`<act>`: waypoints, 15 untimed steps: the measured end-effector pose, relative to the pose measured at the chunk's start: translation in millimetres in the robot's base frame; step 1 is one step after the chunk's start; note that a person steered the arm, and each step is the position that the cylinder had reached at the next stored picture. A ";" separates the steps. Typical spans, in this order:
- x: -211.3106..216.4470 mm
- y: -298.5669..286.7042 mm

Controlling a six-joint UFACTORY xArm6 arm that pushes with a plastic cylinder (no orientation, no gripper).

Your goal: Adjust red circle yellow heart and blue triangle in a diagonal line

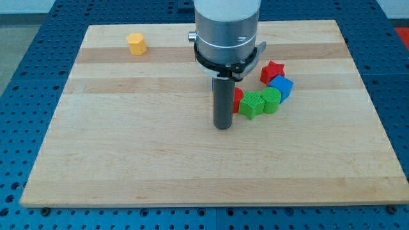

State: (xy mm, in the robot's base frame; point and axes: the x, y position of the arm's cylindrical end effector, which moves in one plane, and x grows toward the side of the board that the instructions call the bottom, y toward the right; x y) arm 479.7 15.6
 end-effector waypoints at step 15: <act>-100.5 -64.4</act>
State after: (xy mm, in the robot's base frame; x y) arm 379.2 -48.8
